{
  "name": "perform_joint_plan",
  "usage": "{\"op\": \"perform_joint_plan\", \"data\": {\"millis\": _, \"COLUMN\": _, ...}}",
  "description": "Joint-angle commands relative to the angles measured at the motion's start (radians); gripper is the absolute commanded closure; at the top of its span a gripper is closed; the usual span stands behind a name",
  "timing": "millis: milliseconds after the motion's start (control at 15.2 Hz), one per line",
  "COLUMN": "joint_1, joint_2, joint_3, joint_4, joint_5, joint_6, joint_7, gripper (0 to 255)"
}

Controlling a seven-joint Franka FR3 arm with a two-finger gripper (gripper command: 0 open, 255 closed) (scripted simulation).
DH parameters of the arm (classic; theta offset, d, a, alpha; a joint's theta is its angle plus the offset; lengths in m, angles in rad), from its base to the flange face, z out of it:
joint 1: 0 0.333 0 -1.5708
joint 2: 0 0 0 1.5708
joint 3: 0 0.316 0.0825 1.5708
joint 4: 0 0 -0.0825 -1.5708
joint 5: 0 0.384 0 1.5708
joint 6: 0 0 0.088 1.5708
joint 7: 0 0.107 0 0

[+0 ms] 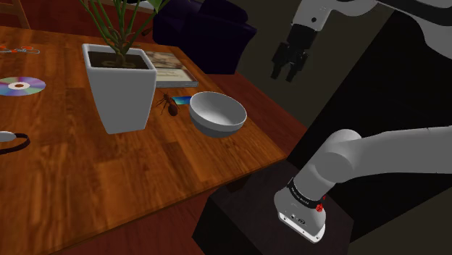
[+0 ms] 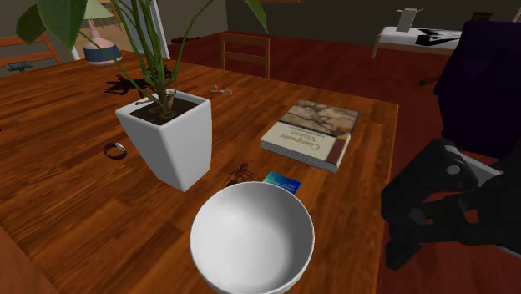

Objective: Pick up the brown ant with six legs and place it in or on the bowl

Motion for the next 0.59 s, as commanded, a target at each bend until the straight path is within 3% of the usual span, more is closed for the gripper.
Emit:
{"op": "perform_joint_plan", "data": {"millis": 0, "joint_1": 0.000, "joint_2": 0.000, "joint_3": 0.000, "joint_4": 0.000, "joint_5": 0.000, "joint_6": 0.000, "joint_7": 0.000, "gripper": 0}}
{"op": "perform_joint_plan", "data": {"millis": 528, "joint_1": 0.033, "joint_2": 0.200, "joint_3": 0.168, "joint_4": 0.054, "joint_5": 0.067, "joint_6": 0.142, "joint_7": 0.181, "gripper": 0}}
